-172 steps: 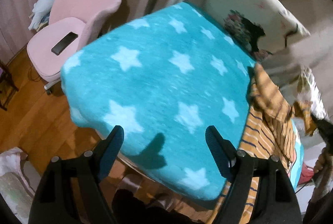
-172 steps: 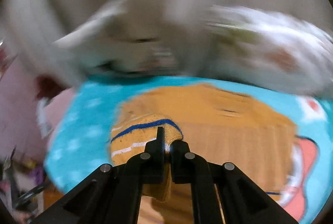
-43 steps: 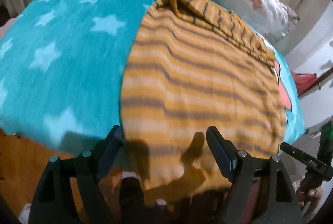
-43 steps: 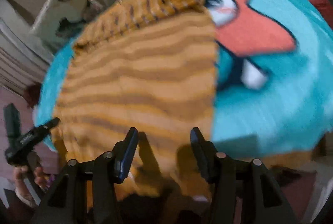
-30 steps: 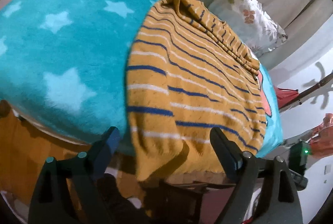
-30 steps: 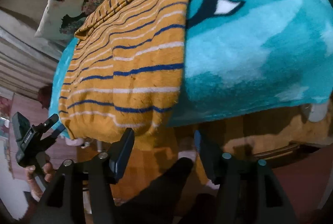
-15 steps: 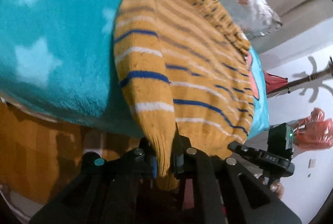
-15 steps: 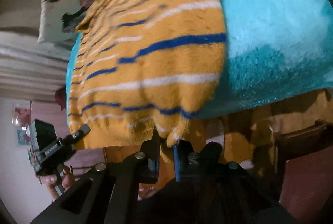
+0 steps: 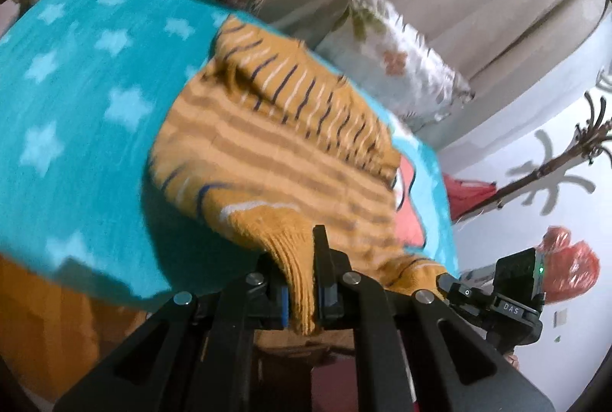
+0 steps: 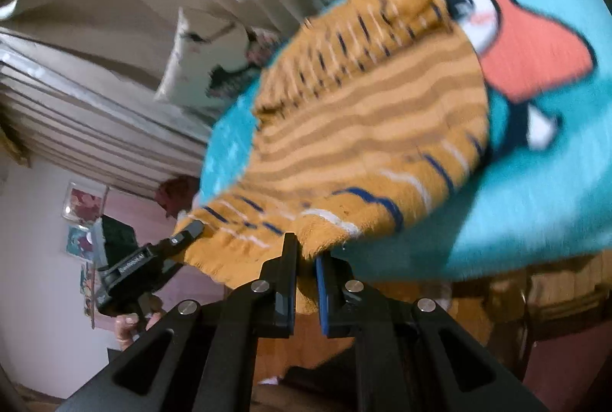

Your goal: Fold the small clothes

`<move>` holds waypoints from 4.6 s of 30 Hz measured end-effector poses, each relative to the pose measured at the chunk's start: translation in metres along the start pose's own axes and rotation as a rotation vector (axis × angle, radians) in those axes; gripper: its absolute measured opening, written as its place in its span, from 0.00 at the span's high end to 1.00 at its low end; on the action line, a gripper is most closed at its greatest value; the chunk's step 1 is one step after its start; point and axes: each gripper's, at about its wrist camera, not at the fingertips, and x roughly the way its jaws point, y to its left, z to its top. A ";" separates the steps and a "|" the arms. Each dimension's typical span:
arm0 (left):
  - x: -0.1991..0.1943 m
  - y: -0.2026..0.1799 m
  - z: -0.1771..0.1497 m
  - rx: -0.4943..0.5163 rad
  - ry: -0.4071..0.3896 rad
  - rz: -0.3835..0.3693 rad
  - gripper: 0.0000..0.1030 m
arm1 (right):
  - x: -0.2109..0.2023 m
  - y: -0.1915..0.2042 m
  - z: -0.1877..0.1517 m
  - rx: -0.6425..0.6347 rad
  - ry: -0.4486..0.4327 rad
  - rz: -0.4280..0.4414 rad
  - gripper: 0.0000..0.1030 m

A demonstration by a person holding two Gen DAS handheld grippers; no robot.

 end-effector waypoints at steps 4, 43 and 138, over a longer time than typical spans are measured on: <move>0.034 -0.002 0.070 -0.004 0.008 -0.035 0.91 | 0.014 0.007 0.063 0.014 -0.053 -0.040 0.91; 0.245 0.014 0.230 0.234 0.190 0.059 0.28 | 0.176 -0.033 0.250 -0.106 -0.029 -0.613 0.52; -0.001 0.210 0.088 -0.308 -0.049 0.191 0.60 | 0.410 0.150 0.158 -0.601 0.139 -0.838 0.63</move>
